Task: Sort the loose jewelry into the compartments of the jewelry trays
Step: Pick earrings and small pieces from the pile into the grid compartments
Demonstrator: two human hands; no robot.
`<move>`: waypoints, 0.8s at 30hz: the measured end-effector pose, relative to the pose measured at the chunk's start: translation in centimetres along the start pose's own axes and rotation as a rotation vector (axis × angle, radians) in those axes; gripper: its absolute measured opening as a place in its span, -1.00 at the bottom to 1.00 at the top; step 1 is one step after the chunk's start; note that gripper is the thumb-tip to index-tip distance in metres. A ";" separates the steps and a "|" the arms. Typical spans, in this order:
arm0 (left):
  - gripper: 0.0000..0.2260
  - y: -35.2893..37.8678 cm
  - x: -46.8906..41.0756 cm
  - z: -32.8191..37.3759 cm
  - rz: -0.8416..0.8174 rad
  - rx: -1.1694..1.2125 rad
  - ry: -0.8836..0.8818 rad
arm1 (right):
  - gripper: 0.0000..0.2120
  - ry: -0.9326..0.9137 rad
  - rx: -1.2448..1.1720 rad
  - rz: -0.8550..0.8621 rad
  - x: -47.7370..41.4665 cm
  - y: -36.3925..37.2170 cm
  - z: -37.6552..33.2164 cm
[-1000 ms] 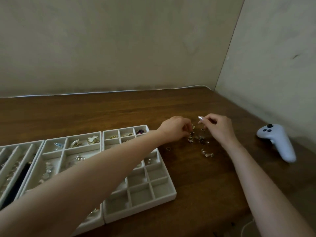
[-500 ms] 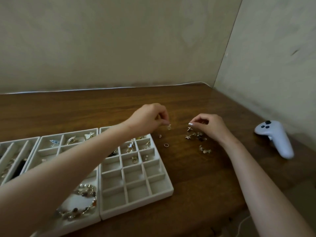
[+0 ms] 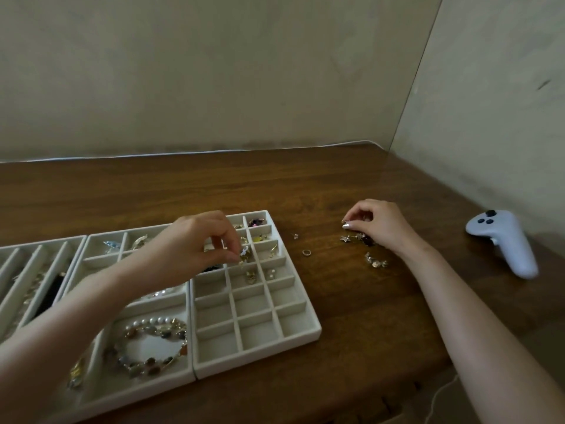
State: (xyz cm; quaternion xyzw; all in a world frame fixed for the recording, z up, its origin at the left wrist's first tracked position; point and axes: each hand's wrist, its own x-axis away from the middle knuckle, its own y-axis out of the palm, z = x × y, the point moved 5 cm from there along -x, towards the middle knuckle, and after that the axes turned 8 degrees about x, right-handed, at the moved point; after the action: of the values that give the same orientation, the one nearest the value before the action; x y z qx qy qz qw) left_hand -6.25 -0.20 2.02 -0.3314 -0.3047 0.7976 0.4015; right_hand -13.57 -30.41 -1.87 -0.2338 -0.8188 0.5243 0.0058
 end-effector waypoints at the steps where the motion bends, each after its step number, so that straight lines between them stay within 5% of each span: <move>1: -0.81 0.2 0.0 0.0 -0.005 -0.010 0.009 | -0.95 -0.002 -0.001 0.004 0.0 0.0 0.0; 9: -0.95 -0.3 0.3 -0.5 0.125 -0.007 0.002 | -0.92 -0.038 -0.234 0.004 0.9 -0.7 -2.3; 13: -0.94 -0.9 0.8 -0.9 0.227 -0.080 0.035 | -0.93 -0.237 -0.490 -0.306 3.3 0.2 -7.8; 19: -0.81 -1.1 1.0 -0.6 0.247 -0.182 0.087 | -0.90 -0.396 -0.375 -0.643 5.8 2.9 -11.8; 21: -0.81 -1.0 1.0 -0.6 0.250 -0.187 0.089 | -0.86 -0.370 -0.414 -0.595 5.5 2.2 -11.4; 24: -0.81 -0.9 0.9 -0.7 0.257 -0.174 0.091 | -0.91 -0.244 -0.511 -0.275 3.7 0.1 -9.2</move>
State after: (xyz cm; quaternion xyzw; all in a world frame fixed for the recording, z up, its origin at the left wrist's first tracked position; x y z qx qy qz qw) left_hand -5.77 1.16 1.97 -0.4371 -0.3092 0.7970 0.2794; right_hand -14.43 -21.06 1.33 -0.0501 -0.9427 0.3200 -0.0805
